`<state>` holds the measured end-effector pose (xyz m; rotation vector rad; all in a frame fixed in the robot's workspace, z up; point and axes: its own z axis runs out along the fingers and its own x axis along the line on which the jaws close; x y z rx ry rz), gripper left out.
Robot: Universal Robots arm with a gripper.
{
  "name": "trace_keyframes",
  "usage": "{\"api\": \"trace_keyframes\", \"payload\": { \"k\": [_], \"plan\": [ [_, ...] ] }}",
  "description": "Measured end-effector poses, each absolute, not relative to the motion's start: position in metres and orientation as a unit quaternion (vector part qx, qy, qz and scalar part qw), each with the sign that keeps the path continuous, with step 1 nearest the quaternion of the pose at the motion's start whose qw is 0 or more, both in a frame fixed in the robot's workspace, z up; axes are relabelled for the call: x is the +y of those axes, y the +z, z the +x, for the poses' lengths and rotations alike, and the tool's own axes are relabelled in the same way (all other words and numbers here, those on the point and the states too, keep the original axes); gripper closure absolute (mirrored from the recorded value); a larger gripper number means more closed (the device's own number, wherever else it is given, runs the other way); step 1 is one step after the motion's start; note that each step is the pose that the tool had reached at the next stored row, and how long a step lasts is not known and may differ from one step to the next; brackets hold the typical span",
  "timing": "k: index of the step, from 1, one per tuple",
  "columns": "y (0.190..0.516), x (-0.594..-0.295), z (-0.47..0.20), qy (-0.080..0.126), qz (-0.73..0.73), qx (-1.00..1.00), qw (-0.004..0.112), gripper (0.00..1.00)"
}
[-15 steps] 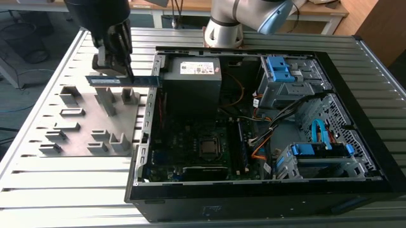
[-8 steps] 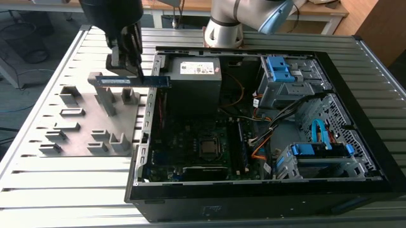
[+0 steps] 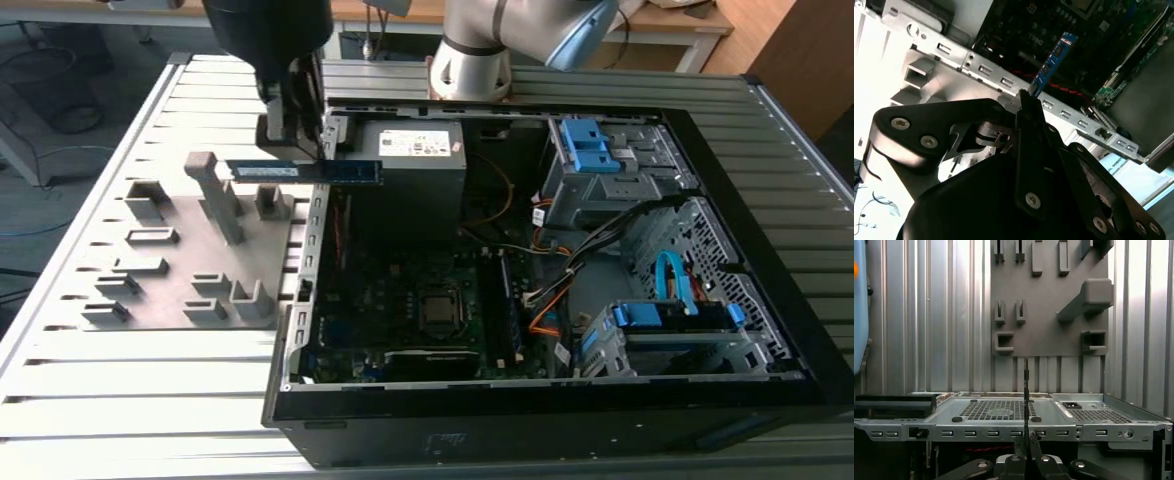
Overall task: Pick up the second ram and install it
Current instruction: 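Pick up the second ram and move it above second insertion slot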
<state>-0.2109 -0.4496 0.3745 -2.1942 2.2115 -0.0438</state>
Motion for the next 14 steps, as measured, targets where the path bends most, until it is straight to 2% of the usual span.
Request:
{"api": "trace_keyframes", "payload": {
  "k": [14],
  "plan": [
    [0.374, -0.450, -0.176, -0.014, -0.704, 0.710, 0.013, 0.86]
  ]
}}
